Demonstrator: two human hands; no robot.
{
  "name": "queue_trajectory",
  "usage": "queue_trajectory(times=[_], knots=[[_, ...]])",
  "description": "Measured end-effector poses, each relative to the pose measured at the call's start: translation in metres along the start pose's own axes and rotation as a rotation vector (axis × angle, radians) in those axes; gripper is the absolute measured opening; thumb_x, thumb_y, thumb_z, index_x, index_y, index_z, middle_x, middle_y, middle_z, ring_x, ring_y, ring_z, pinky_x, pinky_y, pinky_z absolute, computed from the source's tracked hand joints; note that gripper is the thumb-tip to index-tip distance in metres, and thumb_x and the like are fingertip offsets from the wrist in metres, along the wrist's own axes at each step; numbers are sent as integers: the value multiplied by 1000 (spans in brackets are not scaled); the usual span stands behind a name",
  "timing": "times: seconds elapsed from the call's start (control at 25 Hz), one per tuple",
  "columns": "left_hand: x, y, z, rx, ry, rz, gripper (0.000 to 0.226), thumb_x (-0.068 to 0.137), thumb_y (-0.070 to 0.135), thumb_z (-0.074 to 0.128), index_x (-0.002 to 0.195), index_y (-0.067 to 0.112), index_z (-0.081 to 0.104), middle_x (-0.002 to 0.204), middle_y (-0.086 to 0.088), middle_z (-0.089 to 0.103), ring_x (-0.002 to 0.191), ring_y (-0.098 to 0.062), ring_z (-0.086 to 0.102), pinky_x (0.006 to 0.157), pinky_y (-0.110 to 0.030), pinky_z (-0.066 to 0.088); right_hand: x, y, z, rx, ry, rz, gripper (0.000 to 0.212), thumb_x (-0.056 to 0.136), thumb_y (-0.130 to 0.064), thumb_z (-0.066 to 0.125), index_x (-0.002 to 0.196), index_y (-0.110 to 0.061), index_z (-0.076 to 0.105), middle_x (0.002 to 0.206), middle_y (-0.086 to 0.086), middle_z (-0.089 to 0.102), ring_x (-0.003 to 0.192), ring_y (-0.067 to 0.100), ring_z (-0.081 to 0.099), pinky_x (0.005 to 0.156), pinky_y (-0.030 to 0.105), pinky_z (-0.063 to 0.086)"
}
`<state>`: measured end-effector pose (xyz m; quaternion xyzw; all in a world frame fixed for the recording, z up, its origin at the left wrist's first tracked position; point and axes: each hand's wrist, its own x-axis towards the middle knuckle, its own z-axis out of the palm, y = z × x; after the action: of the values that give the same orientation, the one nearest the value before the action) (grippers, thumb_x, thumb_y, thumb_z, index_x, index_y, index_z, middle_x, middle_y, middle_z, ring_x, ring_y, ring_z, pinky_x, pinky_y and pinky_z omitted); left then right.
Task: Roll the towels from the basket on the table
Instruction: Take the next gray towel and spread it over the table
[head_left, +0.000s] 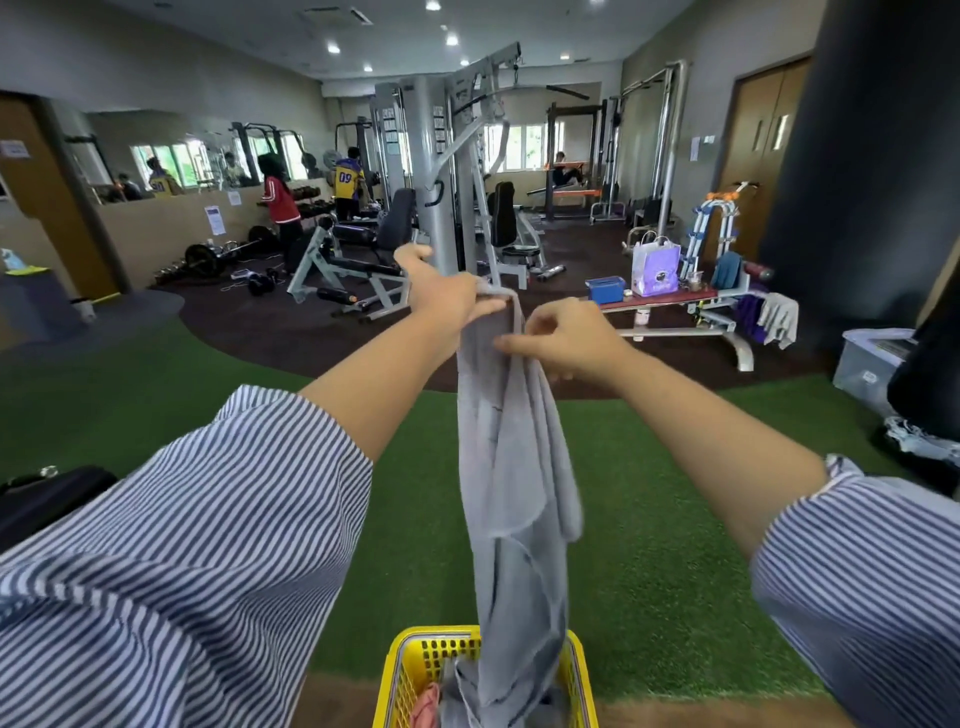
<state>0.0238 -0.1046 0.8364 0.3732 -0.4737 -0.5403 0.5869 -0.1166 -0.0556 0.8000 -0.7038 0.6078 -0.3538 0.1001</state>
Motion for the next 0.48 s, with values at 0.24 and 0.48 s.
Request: queue_trajectory(times=[0.24, 0.48], knots=[[9, 13, -14, 239, 63, 120, 19, 93, 2, 48, 102, -1, 65, 103, -20, 66, 76, -19, 70, 74, -30, 59, 4, 15, 15, -77, 173, 231, 15, 82, 6, 37, 74, -5, 44, 72, 18, 56, 48, 24, 58, 47, 29, 49], [14, 0, -58, 1434, -136, 540, 26, 89, 19, 52, 64, 11, 53, 74, -9, 41, 69, -28, 49, 63, -37, 47, 15, 27, 3, -21, 468, 133, 17, 86, 4, 35, 90, -10, 44, 88, 24, 55, 69, 38, 61, 58, 50, 54]])
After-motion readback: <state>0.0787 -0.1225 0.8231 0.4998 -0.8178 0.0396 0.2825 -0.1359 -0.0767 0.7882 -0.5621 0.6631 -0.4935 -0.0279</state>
